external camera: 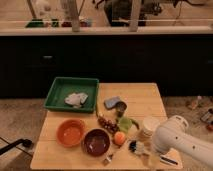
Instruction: Place brush in purple bowl
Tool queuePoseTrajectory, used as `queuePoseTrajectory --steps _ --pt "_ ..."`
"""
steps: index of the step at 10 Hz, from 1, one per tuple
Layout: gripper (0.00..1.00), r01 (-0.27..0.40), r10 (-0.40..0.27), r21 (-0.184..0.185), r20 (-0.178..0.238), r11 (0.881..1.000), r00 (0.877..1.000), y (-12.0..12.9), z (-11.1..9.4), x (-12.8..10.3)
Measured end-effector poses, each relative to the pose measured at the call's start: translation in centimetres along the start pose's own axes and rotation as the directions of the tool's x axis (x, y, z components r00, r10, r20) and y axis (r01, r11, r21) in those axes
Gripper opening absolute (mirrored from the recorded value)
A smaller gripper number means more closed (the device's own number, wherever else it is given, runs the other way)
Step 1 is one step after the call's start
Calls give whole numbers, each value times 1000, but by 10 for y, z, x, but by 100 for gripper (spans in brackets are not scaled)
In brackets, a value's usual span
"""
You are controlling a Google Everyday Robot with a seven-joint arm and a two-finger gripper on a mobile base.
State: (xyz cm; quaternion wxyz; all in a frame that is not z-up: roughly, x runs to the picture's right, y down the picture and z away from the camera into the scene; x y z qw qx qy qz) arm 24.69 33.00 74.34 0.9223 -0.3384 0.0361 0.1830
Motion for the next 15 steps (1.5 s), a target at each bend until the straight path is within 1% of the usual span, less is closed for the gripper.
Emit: queuePoseTrajectory --steps 2,3,4,6,7,9,10,11,13,14,15 --pt "79 -10 10 -12 -9 1000 1000 2 10 3" --pt "74 -16 16 -19 -14 1000 1000 3 16 4" --pt "64 -20 19 -24 -21 1000 1000 4 21 5" --pt "44 -21 20 -27 -30 999 999 5 24 5" --pt "32 -22 21 -29 -29 999 999 5 23 5" --pt "15 -17 17 -27 -25 999 1000 4 18 3" --pt "4 -15 14 -33 -29 999 999 6 17 4" --pt "0 -17 16 -36 -33 999 999 8 17 6" --pt "0 -11 10 -32 -30 999 1000 11 18 6" --pt "0 -8 8 -21 -14 1000 1000 15 18 6" --pt "0 -9 9 -19 -15 1000 1000 17 16 9"
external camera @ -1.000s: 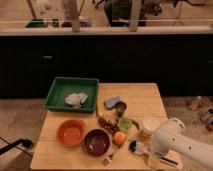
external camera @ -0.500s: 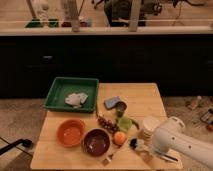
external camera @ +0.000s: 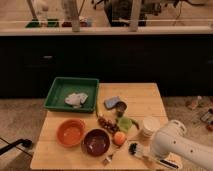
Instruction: Place brush in purple bowl
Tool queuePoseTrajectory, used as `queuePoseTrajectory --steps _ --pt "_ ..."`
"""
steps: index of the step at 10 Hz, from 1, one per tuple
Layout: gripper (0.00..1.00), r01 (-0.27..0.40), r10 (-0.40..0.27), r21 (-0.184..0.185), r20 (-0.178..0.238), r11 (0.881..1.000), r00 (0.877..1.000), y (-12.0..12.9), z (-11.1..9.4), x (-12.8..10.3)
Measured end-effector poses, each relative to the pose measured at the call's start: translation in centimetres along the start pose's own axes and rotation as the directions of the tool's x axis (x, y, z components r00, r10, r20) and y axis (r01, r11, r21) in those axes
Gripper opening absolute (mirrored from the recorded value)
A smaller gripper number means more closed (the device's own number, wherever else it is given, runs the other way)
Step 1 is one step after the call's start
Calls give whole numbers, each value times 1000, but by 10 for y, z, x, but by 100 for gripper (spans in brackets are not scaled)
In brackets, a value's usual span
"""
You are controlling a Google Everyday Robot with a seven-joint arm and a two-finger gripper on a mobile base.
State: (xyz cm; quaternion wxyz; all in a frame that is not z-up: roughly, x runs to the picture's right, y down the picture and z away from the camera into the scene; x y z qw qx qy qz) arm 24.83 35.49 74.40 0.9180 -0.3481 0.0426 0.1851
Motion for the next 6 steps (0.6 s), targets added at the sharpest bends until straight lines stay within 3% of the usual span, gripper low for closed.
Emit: queuePoseTrajectory --steps 6 --pt "0 11 -14 65 47 998 999 -12 -30 -5"
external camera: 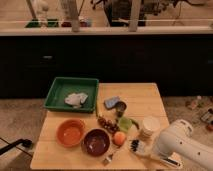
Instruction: Place brush in purple bowl
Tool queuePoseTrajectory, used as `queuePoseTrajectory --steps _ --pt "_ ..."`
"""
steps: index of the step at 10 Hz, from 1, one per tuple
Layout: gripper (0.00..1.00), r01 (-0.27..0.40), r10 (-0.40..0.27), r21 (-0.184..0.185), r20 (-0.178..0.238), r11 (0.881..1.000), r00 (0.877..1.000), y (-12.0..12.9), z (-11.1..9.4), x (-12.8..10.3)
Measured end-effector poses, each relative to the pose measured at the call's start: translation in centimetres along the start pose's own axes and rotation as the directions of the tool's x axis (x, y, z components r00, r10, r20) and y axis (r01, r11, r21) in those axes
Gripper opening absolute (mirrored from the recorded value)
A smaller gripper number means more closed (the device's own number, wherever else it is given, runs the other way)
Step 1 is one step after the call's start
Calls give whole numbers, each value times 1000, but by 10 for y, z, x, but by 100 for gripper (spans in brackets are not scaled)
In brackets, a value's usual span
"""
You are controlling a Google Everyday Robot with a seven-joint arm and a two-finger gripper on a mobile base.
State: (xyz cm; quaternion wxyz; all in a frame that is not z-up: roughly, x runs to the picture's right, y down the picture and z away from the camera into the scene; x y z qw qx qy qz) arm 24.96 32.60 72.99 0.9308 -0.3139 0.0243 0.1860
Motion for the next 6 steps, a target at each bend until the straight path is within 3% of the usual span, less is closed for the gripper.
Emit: queuePoseTrajectory --steps 3,6 --pt "0 35 -35 81 -3 996 999 -4 -27 -7" --pt "0 80 -79 128 -8 989 997 -5 -41 -19"
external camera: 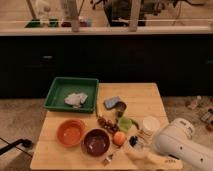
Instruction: Place brush in purple bowl
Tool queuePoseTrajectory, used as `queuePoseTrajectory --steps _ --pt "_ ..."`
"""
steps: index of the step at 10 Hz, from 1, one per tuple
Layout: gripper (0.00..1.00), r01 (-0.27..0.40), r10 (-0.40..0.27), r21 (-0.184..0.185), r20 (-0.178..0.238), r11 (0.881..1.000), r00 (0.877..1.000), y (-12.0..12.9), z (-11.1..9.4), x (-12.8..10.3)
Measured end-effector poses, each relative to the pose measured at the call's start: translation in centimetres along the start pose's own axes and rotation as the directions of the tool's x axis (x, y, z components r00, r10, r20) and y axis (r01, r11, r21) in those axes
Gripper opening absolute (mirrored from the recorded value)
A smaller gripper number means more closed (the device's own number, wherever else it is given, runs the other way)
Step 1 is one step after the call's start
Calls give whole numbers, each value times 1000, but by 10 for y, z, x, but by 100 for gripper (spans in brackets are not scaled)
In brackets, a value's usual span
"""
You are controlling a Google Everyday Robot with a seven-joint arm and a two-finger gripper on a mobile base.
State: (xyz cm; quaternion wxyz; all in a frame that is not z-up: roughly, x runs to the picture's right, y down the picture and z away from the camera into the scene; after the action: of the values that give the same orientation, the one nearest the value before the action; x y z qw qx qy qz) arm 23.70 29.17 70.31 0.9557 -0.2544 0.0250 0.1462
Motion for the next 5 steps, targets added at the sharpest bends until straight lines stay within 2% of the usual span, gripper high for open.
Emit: queuePoseTrajectory --steps 5 --pt "0 48 -48 48 6 998 999 -6 -28 -13"
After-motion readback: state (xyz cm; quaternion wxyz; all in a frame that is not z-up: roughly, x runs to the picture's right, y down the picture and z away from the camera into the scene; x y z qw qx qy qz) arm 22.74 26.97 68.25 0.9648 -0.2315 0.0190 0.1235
